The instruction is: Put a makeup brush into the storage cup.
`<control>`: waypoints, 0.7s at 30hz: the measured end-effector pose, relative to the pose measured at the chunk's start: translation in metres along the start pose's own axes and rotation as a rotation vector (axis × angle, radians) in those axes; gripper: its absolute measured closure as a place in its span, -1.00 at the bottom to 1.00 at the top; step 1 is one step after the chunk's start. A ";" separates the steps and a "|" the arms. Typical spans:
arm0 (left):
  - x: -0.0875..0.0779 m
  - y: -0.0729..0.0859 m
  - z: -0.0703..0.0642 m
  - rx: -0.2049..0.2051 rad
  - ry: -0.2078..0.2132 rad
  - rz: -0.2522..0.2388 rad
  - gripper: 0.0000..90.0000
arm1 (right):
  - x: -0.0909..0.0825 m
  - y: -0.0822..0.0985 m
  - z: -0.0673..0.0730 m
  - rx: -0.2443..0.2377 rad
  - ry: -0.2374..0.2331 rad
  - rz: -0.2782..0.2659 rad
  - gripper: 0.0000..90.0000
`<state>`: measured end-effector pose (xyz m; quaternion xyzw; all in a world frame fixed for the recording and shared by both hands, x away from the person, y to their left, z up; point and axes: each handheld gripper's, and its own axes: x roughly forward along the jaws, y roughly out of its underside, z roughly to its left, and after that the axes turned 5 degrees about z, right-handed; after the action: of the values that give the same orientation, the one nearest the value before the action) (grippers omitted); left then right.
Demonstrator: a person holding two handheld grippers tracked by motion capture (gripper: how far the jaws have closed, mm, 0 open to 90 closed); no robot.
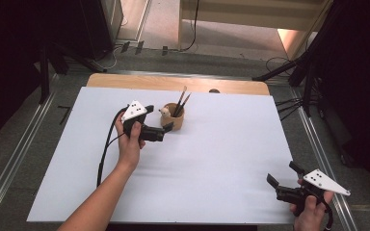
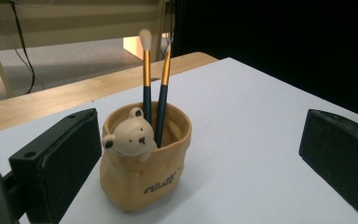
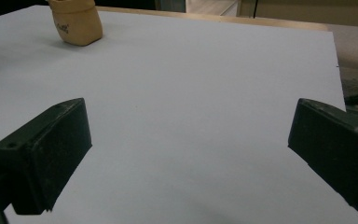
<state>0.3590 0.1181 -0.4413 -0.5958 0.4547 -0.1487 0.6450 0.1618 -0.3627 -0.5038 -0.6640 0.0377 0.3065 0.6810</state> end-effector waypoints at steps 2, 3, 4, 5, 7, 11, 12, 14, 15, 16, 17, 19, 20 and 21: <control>-0.003 0.004 0.000 -0.001 0.002 -0.001 -1.00 | 0.000 0.000 0.000 0.003 0.001 0.002 -1.00; -0.004 0.005 0.000 -0.003 -0.001 -0.002 -1.00 | 0.000 0.000 0.000 0.003 0.001 0.001 -1.00; -0.006 0.007 0.000 -0.007 -0.001 -0.003 -1.00 | 0.000 0.000 0.000 0.002 0.002 0.002 -1.00; -0.008 0.008 0.000 -0.008 -0.003 -0.004 -1.00 | 0.000 0.000 0.000 0.002 0.003 0.002 -1.00; -0.011 0.011 0.001 -0.015 -0.003 -0.006 -1.00 | 0.000 0.000 0.000 0.002 0.002 0.001 -1.00; -0.018 0.017 0.001 -0.020 -0.020 0.000 -1.00 | 0.001 0.000 0.001 -0.001 0.001 0.003 -1.00; -0.019 0.018 0.001 -0.021 -0.023 0.004 -1.00 | 0.001 0.000 0.001 -0.001 0.000 0.004 -1.00; -0.022 0.021 0.001 -0.023 -0.028 0.003 -1.00 | 0.001 0.000 0.001 -0.002 -0.001 0.004 -1.00; -0.024 0.022 0.002 -0.029 -0.025 0.000 -1.00 | 0.001 0.000 0.001 -0.002 0.001 0.005 -1.00; -0.026 0.023 0.002 -0.032 -0.024 0.000 -1.00 | 0.001 0.000 0.001 -0.002 0.001 0.006 -1.00; -0.028 0.024 0.002 -0.030 -0.030 0.000 -1.00 | 0.001 0.000 0.001 -0.002 0.001 0.006 -1.00; -0.031 0.027 0.002 -0.032 -0.030 -0.003 -1.00 | 0.001 0.000 0.001 -0.002 0.001 0.007 -1.00; -0.033 0.028 0.002 -0.030 -0.034 -0.002 -1.00 | 0.001 0.000 0.001 -0.001 0.001 0.006 -1.00; -0.035 0.030 0.003 -0.031 -0.037 -0.003 -1.00 | 0.001 0.000 0.001 -0.001 0.001 0.006 -1.00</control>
<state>0.3318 0.1527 -0.4541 -0.6093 0.4439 -0.1315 0.6437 0.1625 -0.3611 -0.5042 -0.6645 0.0400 0.3084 0.6795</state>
